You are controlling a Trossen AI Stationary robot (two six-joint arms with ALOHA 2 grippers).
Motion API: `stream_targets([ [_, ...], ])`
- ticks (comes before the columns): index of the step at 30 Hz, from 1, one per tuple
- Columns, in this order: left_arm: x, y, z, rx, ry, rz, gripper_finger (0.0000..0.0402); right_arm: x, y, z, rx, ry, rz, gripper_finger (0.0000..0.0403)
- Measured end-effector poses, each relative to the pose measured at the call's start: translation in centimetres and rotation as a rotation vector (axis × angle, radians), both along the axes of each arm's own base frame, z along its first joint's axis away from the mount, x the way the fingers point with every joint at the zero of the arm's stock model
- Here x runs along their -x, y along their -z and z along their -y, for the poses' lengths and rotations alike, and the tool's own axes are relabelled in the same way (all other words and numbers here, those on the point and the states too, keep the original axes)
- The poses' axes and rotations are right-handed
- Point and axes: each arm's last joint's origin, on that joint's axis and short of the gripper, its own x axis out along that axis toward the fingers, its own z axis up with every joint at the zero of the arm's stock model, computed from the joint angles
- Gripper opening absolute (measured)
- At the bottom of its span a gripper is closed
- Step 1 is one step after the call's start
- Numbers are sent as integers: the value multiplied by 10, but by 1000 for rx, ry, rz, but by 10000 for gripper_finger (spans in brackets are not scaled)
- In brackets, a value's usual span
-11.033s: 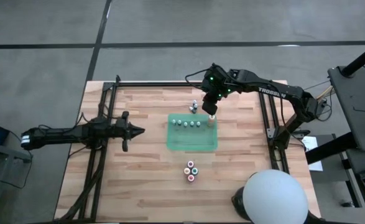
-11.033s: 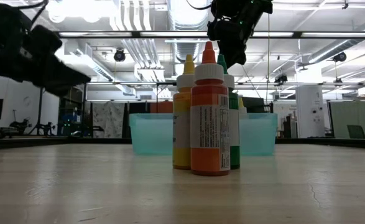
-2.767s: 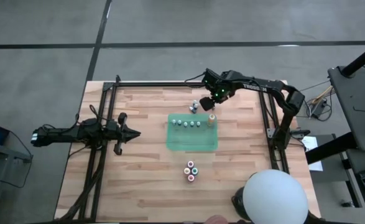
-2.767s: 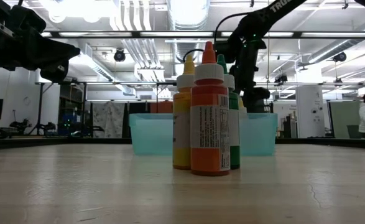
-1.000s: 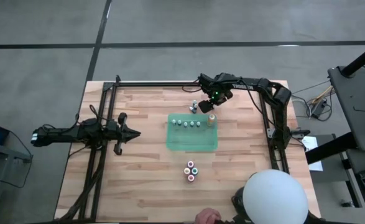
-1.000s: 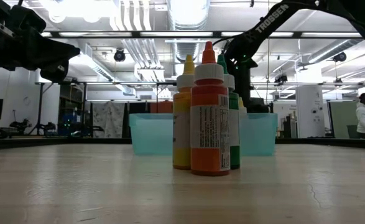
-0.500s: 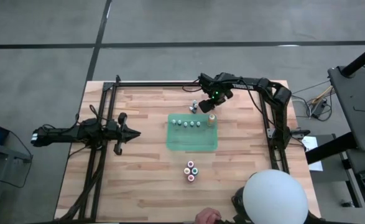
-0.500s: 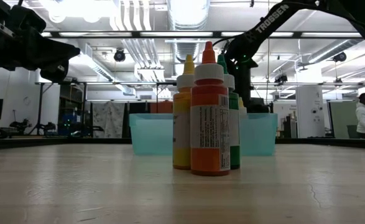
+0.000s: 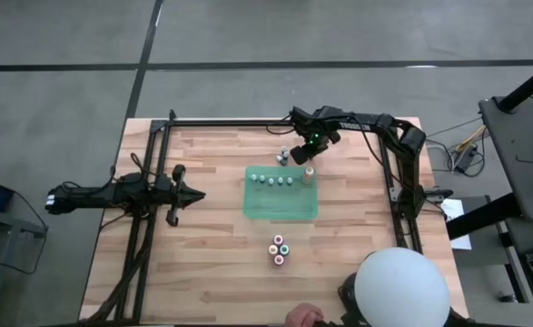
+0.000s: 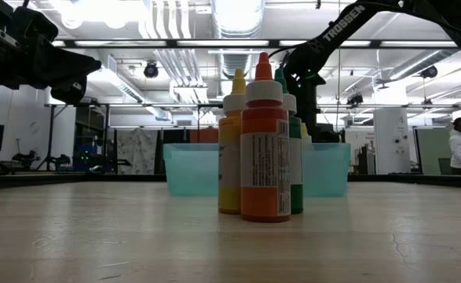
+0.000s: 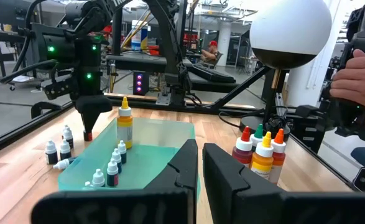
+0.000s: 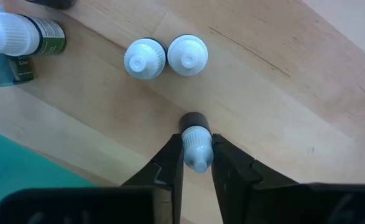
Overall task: Pick & Place food coloring
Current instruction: Put the small black food coloring bottle into the green container
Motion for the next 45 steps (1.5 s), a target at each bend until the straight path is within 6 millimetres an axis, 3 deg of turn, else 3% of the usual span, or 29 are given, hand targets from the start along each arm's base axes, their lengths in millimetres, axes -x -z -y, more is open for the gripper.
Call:
stream_targets([
  [6, 0, 0, 0, 0, 0, -1, 0, 1, -4, 0, 7, -4, 6, 57],
  [22, 0, 0, 0, 0, 1, 0, 0, 18, -73, -22, 86, -46, 126, 55],
  [37, 0, 0, 0, 0, 0, -1, 0, -1, -137, -60, 146, -326, 191, 54],
  [45, 0, 0, 0, 0, 0, 0, 0, -15, -156, -77, 134, -479, 157, 54],
])
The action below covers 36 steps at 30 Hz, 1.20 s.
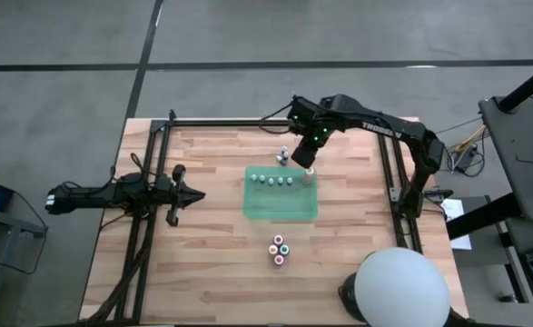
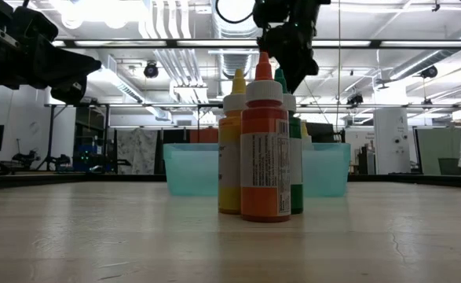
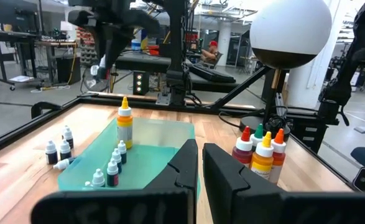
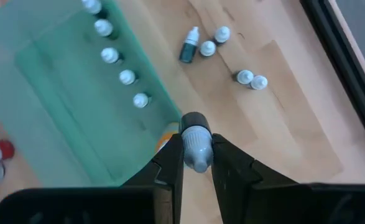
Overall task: Pick & Place food coloring
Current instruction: Put the small black food coloring bottle into the green container
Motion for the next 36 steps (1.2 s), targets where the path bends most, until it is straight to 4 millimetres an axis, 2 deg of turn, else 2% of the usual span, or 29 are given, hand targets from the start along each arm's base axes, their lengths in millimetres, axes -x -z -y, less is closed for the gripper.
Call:
stream_targets([
  [6, 0, 0, 0, 0, 0, 0, 0, -10, 0, -11, 12, -119, -25, 54],
  [19, 0, 0, 0, 0, 1, 0, 0, -25, 22, -27, 0, -363, -104, 54],
  [36, 0, 0, 0, 0, 1, -1, 0, -45, 60, -29, -31, -440, -174, 54],
])
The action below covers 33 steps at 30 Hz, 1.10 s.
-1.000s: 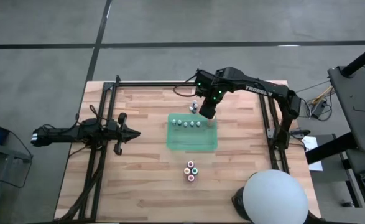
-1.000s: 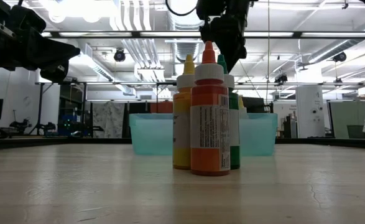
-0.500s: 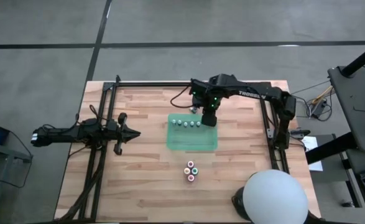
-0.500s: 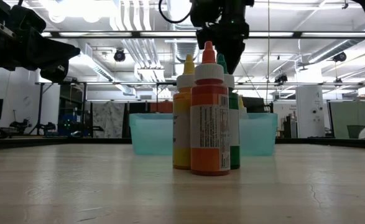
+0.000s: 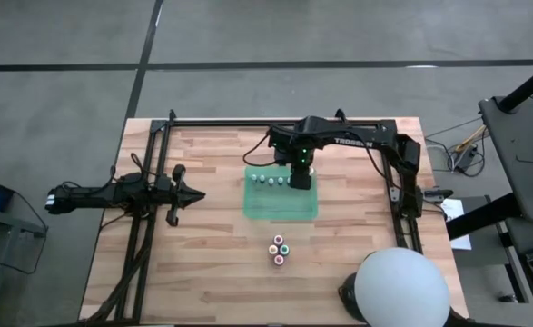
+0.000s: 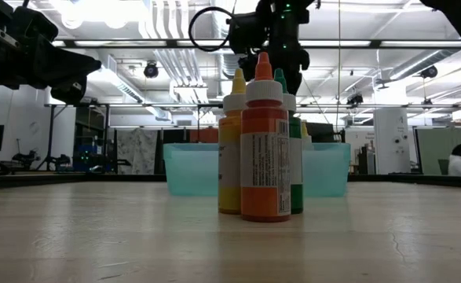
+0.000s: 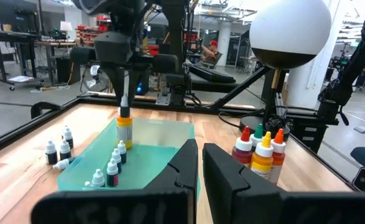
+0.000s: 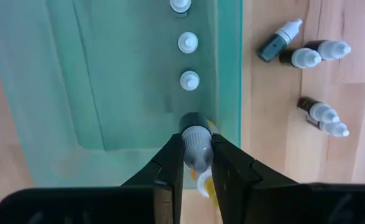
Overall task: Pick & Place food coloring
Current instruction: Put the small black food coloring bottle into the green container
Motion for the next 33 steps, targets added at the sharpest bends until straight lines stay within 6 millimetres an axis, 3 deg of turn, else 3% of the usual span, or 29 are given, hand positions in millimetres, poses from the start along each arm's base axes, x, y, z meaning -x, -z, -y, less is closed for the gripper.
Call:
stream_targets([
  [33, 0, 0, 0, 0, -1, 0, 0, -4, 50, 0, 15, -86, -9, 54],
])
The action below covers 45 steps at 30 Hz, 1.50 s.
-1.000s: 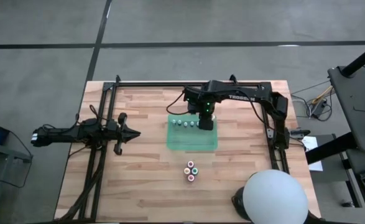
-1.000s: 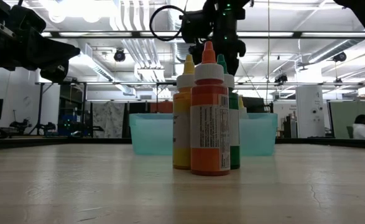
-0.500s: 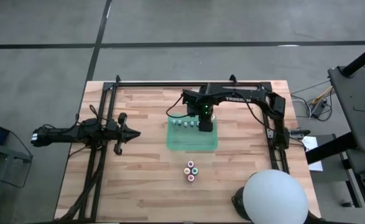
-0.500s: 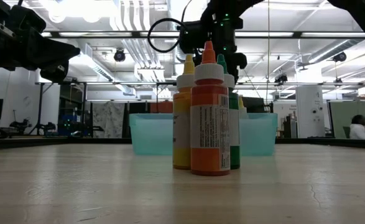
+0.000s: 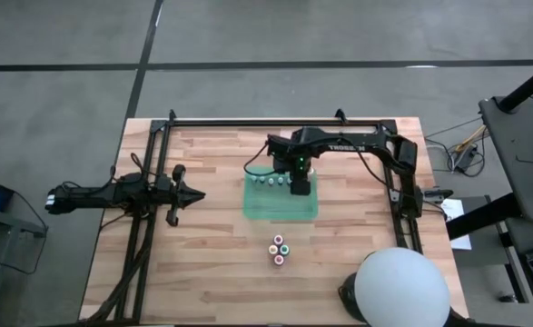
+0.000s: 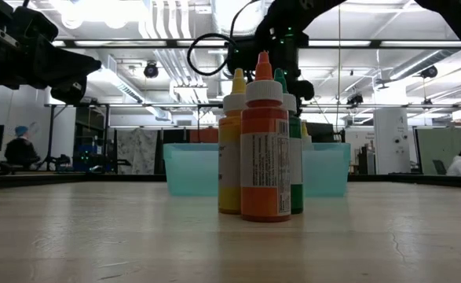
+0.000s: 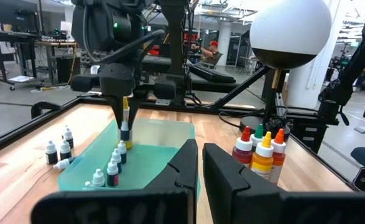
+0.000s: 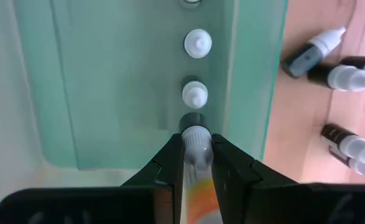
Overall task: Pick & Place food coloring
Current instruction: Put the small black food coloring bottle into the green container
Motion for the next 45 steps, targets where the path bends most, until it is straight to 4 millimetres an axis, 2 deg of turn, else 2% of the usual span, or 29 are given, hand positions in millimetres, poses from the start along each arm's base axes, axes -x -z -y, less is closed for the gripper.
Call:
stream_targets([
  [33, 0, 0, 0, 0, 0, 0, 0, 9, 33, -2, -6, 18, -22, 54],
  [45, 0, 0, 0, 0, 1, 1, 0, 9, 35, -2, -4, 32, -13, 54],
])
